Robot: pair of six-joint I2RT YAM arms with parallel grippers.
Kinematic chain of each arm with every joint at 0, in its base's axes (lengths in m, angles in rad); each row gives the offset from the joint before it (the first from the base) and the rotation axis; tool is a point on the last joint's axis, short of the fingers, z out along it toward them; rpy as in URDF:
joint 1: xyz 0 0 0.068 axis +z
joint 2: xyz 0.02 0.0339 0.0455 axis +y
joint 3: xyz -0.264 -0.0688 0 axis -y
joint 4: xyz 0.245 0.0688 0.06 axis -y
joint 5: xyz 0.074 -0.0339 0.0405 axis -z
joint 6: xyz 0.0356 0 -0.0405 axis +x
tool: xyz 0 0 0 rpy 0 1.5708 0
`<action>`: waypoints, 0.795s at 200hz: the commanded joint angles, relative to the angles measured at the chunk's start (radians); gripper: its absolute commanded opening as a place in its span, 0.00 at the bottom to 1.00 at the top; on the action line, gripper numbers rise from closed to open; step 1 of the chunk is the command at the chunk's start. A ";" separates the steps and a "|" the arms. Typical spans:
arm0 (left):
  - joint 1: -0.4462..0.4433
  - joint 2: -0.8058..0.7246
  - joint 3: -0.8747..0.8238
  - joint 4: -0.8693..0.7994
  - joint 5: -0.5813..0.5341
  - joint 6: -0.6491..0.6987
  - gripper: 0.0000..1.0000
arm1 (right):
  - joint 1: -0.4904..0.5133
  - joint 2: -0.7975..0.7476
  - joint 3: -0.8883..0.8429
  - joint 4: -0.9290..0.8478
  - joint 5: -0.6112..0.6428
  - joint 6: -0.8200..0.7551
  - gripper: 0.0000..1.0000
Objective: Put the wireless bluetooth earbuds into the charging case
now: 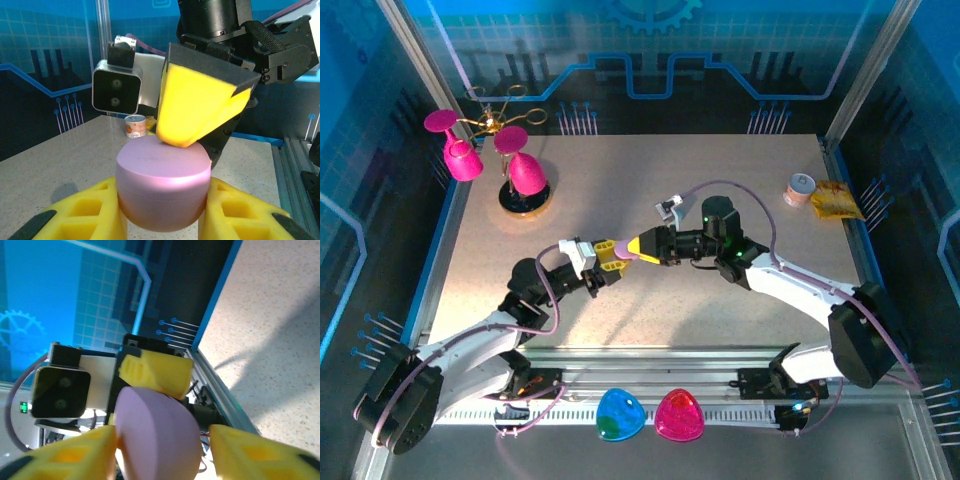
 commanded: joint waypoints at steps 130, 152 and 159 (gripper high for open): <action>0.001 -0.145 0.010 -0.261 -0.092 0.083 0.99 | -0.126 -0.004 -0.066 -0.346 0.350 -0.290 0.19; 0.002 -0.196 0.004 -0.351 -0.119 0.111 0.99 | -0.133 0.050 -0.066 -0.433 0.461 -0.391 0.19; 0.002 -0.208 0.001 -0.364 -0.125 0.113 0.99 | -0.133 0.069 -0.068 -0.439 0.479 -0.408 0.19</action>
